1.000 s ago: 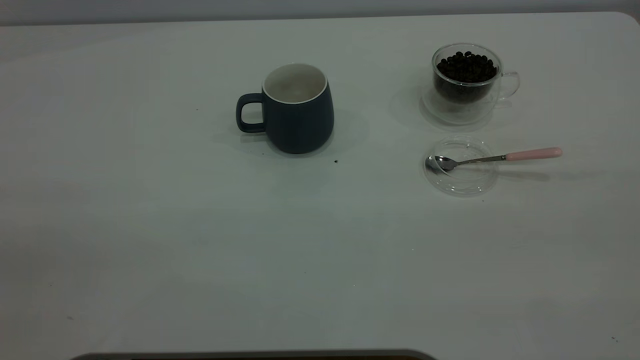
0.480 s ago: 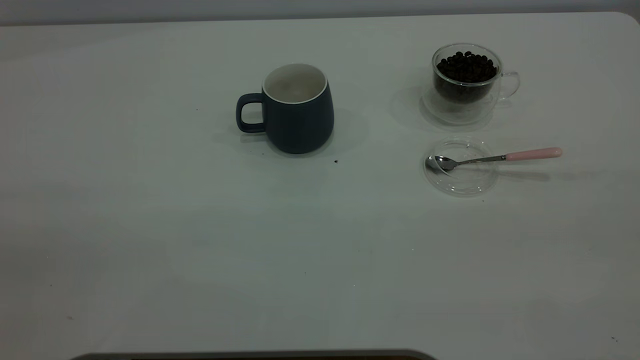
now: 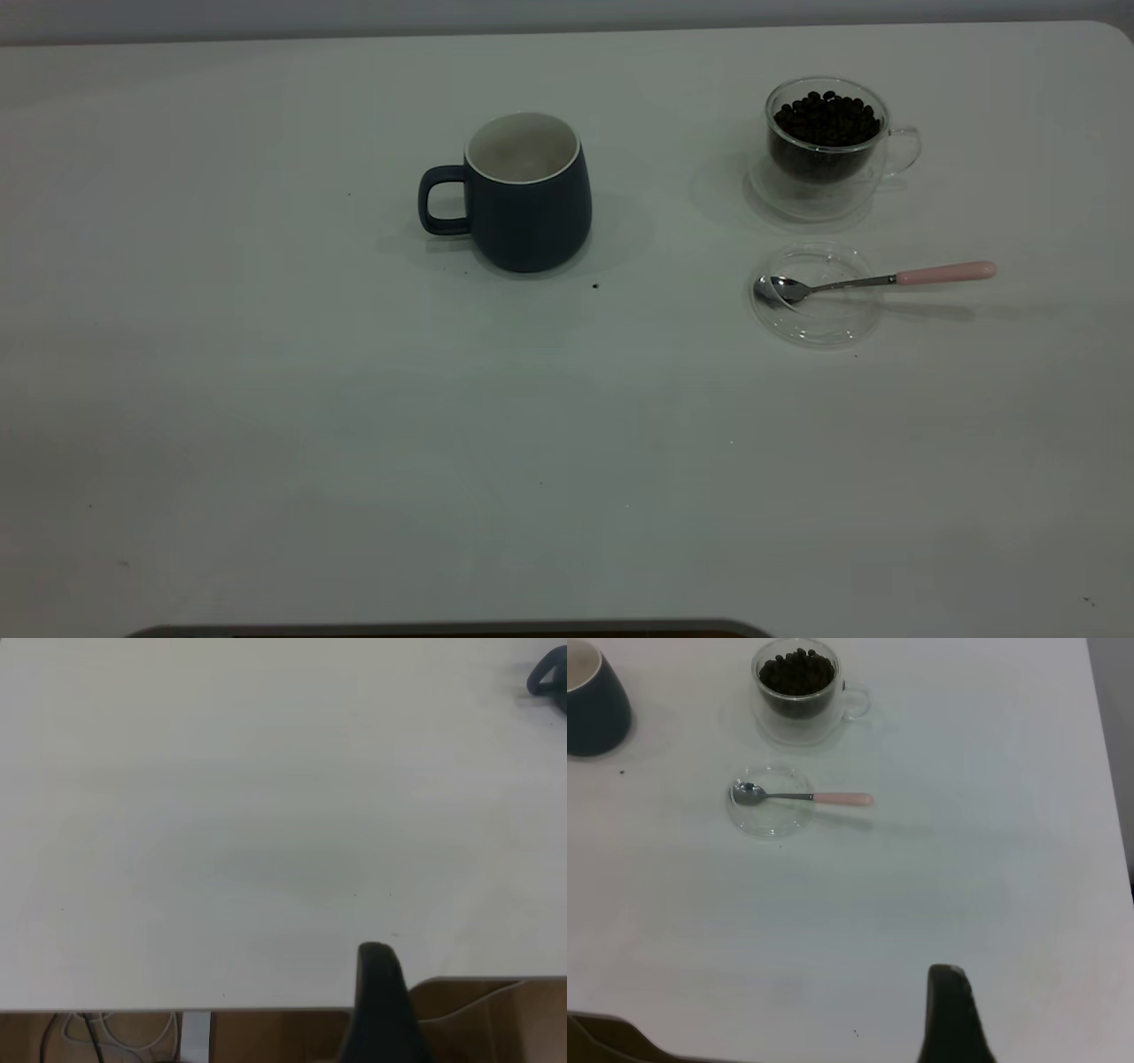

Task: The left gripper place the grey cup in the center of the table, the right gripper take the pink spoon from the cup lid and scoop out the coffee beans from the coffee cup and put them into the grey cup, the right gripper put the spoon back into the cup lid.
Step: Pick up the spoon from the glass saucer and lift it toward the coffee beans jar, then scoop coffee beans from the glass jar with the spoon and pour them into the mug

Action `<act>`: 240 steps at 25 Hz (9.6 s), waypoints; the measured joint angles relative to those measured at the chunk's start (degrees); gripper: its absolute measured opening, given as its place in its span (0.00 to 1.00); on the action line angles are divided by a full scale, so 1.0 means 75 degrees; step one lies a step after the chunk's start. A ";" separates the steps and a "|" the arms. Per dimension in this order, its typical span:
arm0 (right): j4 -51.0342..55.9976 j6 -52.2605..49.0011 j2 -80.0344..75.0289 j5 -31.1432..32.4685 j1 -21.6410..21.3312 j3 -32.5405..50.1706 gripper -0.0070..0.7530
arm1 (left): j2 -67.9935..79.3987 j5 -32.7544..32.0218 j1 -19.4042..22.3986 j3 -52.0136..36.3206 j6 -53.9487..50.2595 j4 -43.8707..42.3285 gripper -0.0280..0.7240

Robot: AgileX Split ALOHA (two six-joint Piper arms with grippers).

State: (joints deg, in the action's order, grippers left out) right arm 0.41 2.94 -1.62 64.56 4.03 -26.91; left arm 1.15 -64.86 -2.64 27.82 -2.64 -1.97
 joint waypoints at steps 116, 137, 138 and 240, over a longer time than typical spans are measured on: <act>0.9793 0.9139 -1.9176 -0.0959 -0.2813 -0.5801 0.52 | 0.0000 -0.0007 0.0000 0.0000 0.0001 0.0000 0.82; 0.8713 0.8689 -1.8438 -0.0709 -0.2813 -0.5801 0.15 | 0.0000 -0.0007 0.0000 0.0000 -0.0006 0.0000 0.82; 0.8591 0.8591 -1.8311 -0.0709 -0.2813 -0.5801 0.15 | 0.0000 -0.0007 0.0000 0.0000 -0.0006 0.0000 0.82; 1.0638 0.7322 -1.7960 -0.0337 -0.3279 -0.6337 0.15 | -0.0008 -0.0007 0.0000 0.0000 0.0002 0.0000 0.82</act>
State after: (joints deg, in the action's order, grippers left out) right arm 80.19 57.86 -136.31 62.03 -20.56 -74.44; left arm 1.08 -64.91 -2.64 27.82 -2.63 -1.97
